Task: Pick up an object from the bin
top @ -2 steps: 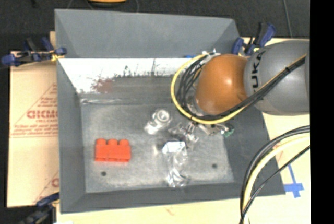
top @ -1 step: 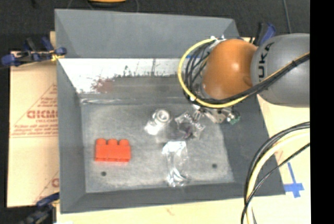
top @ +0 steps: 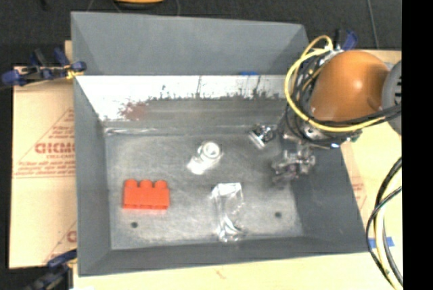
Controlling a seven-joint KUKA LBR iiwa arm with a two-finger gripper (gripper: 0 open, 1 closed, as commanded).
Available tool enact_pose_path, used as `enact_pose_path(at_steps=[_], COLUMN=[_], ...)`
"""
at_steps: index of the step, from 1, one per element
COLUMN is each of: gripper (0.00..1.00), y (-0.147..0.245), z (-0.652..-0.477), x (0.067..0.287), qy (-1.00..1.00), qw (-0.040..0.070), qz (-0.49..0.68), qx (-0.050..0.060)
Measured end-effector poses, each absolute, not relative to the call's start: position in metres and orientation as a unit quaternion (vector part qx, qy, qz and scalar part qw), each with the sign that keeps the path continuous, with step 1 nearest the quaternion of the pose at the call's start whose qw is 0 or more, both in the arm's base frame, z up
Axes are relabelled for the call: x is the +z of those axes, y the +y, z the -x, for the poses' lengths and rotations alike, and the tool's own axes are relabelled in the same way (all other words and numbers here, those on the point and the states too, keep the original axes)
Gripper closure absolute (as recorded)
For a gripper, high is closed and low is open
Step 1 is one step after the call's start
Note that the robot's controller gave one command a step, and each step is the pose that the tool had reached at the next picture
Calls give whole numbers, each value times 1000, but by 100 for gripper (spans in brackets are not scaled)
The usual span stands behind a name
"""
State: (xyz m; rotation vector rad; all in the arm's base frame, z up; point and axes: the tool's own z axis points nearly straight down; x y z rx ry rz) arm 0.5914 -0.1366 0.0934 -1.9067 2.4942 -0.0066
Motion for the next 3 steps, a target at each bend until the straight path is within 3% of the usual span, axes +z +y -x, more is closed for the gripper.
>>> enact_pose_path(at_steps=[1, 2, 3], gripper=[100, 100, 100], y=[-136, -151, -142], z=[-658, -655, -640], x=[110, 165, 216], qy=[808, 811, 810], qw=[4, 4, 4], qz=[590, 584, 586], qx=[-3, -4, -3])
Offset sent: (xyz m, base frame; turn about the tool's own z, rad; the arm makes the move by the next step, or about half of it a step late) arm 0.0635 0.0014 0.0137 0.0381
